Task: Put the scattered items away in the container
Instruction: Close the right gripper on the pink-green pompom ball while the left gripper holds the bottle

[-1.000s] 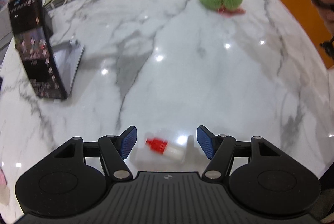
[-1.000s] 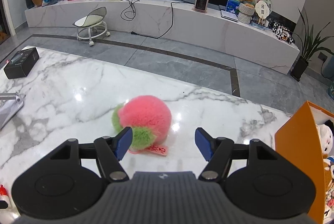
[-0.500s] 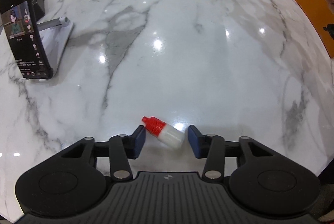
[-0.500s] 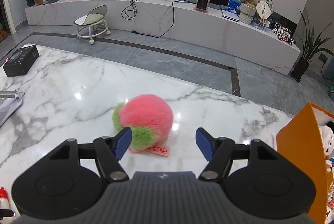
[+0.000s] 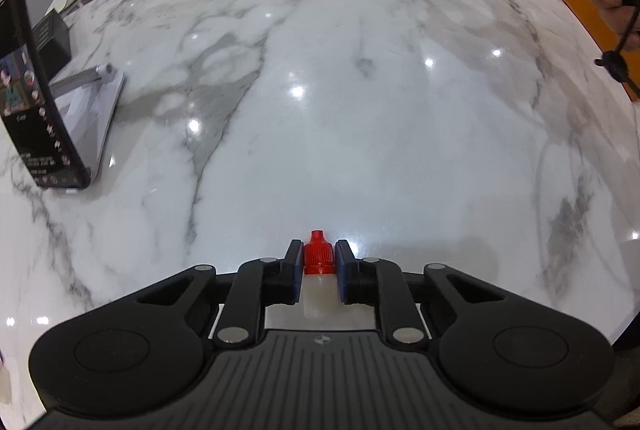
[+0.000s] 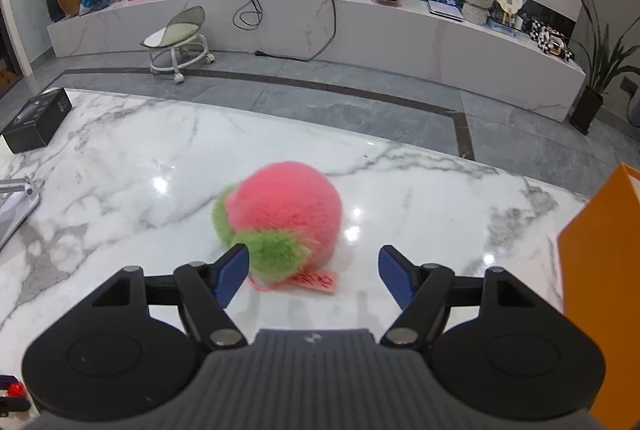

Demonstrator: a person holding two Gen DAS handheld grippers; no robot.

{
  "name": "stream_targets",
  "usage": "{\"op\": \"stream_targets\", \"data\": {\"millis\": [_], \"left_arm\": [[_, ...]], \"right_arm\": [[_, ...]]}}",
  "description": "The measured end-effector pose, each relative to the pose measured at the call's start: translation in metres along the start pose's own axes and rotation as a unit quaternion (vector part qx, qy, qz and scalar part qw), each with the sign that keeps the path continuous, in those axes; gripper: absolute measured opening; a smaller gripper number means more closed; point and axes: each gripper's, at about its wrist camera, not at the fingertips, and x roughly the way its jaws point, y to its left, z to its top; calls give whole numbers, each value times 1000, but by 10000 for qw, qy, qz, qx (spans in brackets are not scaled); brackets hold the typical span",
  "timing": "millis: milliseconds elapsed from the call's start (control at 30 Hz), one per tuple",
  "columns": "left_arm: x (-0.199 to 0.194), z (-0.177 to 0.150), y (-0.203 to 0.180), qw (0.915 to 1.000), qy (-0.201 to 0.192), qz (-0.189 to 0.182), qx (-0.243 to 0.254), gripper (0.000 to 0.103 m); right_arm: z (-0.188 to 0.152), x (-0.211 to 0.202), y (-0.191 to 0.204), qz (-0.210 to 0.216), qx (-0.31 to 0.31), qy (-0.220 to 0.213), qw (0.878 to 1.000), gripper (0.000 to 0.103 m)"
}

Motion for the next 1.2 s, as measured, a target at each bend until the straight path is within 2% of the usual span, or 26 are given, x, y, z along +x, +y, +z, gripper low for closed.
{"op": "stream_targets", "data": {"millis": [67, 133, 267, 667, 700, 767, 800, 833, 1033, 1200], "left_arm": [[1, 2, 1, 10000, -41, -25, -30, 19], [2, 3, 3, 9999, -79, -48, -67, 19], [3, 5, 6, 9998, -114, -72, -109, 19], [9, 20, 7, 9998, -155, -32, -153, 19], [9, 20, 6, 9998, -157, -24, -138, 19], [9, 20, 6, 9998, -165, -30, -137, 19], [9, 20, 7, 9998, -169, -36, -140, 19], [9, 20, 7, 9997, -172, -40, -154, 19], [9, 21, 7, 9997, -174, -9, -162, 19], [9, 21, 9, 9997, -177, -22, -191, 19]], "right_arm": [[1, 3, 5, 69, 7, -139, 9999, 75], [2, 7, 10, 122, 21, -278, 9995, 83], [3, 19, 18, 193, 17, -394, 9990, 85], [-2, 50, 26, 156, 24, -114, 9998, 84], [-3, 52, 26, 167, 48, -80, 9998, 82], [-4, 56, 25, 172, 56, 9, 9998, 68], [-5, 57, 24, 158, 50, 65, 9998, 55], [-6, 58, 24, 144, 44, 121, 9998, 48], [-7, 58, 19, 153, 162, 205, 9995, 35], [-8, 57, 17, 199, 224, 252, 9992, 29]]}}
